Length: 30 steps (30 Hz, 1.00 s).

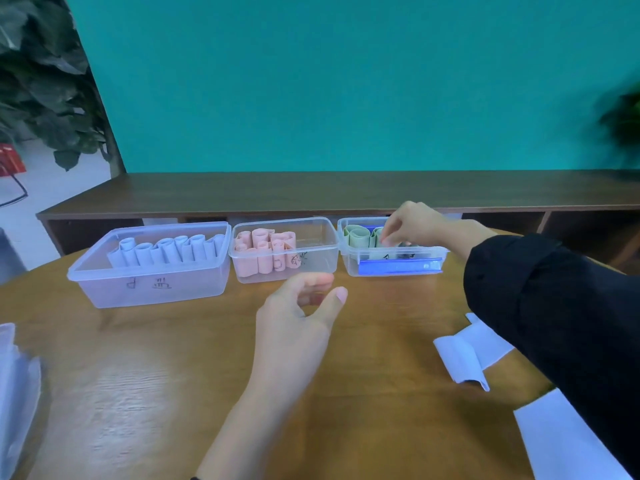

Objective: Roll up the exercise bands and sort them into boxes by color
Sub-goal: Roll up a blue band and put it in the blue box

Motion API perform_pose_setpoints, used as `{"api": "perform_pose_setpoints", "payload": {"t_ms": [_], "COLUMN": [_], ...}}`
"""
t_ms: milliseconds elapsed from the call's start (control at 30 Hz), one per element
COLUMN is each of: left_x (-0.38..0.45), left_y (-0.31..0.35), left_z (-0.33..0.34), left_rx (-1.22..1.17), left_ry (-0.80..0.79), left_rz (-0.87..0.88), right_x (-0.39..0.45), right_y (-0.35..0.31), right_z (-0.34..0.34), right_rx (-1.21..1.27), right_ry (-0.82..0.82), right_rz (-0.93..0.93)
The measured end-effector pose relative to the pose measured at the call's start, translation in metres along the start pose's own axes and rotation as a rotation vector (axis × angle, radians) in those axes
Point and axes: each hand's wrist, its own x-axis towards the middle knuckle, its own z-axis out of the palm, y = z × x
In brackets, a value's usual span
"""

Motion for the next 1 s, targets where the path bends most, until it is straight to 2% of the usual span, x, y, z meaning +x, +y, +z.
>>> {"api": "perform_pose_setpoints", "payload": {"t_ms": [167,400,733,900,1000], "left_x": [0.001,-0.001,0.0,0.0,0.001], "left_y": [0.002,0.005,0.005,0.003,0.002], "left_z": [0.005,0.005,0.005,0.004,0.004], "left_rx": [-0.019,-0.046,-0.044,-0.042,-0.048], "left_ry": [-0.025,-0.033,-0.022,-0.012,-0.007], "left_rz": [0.003,0.015,0.007,0.001,-0.002], "right_x": [0.018,0.023,0.033,0.032,0.028], "right_y": [0.002,-0.001,-0.01,-0.005,-0.005], "right_z": [0.012,0.009,0.011,0.006,0.0], "right_rx": [-0.13,-0.14,-0.324,-0.26,-0.135], "right_ry": [-0.116,-0.231,-0.266,-0.308,-0.302], "right_rz": [-0.024,-0.02,0.013,-0.023,-0.043]}}
